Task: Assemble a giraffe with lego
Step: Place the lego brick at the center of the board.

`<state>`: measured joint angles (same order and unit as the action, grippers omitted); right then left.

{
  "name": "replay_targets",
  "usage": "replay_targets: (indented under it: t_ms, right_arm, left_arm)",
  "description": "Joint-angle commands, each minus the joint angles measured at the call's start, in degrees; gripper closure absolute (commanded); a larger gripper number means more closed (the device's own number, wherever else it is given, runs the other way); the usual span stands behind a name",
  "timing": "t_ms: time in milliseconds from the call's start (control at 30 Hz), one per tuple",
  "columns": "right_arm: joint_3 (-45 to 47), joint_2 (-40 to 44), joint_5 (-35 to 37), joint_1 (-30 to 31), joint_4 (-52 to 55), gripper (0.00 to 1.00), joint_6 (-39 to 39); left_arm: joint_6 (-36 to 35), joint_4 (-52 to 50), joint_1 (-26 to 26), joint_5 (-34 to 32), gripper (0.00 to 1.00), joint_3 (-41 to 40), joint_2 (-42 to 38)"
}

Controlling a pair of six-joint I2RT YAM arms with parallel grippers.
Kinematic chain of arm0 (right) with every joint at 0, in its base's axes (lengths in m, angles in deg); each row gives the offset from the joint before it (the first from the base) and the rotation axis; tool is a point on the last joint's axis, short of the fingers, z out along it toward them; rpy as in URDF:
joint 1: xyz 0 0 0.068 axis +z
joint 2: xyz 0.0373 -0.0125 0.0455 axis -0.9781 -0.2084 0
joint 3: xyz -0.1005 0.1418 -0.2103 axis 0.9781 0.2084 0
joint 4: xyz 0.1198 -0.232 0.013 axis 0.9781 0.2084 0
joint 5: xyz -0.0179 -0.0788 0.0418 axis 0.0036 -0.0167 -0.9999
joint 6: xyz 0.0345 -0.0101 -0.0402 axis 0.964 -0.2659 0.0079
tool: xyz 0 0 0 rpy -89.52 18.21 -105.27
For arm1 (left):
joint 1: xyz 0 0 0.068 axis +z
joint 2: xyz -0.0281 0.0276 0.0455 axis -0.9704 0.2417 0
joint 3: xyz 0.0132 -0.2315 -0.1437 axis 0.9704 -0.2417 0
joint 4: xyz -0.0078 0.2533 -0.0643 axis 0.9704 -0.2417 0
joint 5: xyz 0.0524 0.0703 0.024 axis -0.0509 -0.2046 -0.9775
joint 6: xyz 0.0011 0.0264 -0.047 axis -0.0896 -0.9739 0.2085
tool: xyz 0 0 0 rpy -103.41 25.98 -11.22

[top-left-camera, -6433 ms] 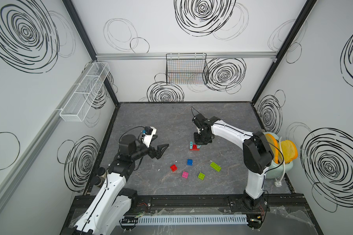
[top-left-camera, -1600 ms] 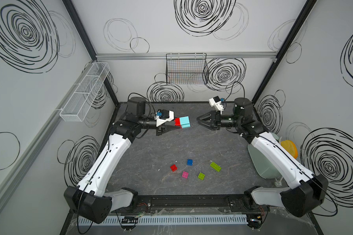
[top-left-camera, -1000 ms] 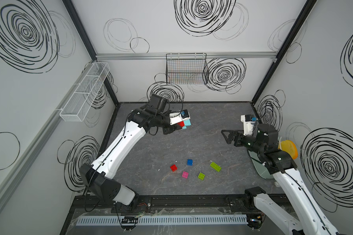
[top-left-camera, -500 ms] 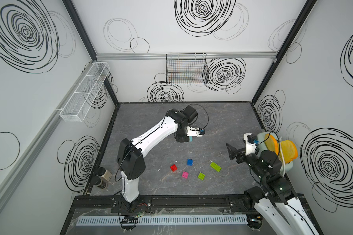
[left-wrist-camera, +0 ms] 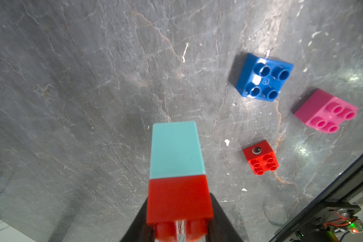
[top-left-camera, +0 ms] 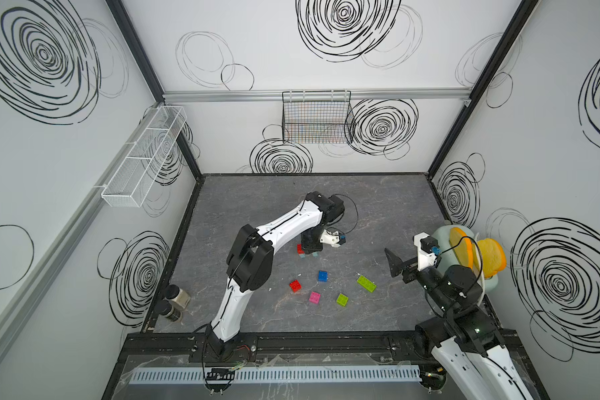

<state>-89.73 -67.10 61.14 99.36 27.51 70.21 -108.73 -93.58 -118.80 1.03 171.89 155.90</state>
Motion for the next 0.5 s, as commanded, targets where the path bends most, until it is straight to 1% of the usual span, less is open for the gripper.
replay_targets:
  t_ms: [0, 467]
  right_arm:
    - [0.2, 0.27, -0.69, -0.27, -2.07, 0.01, -0.68]
    - [0.29, 1.12, -2.03, -0.91, -1.93, 0.01, -0.9]
  left_arm:
    - [1.05, -2.93, -0.59, -0.43, 1.0, 0.55, 2.0]
    - [1.57, -2.87, -1.13, -0.92, 1.0, 0.33, 7.21]
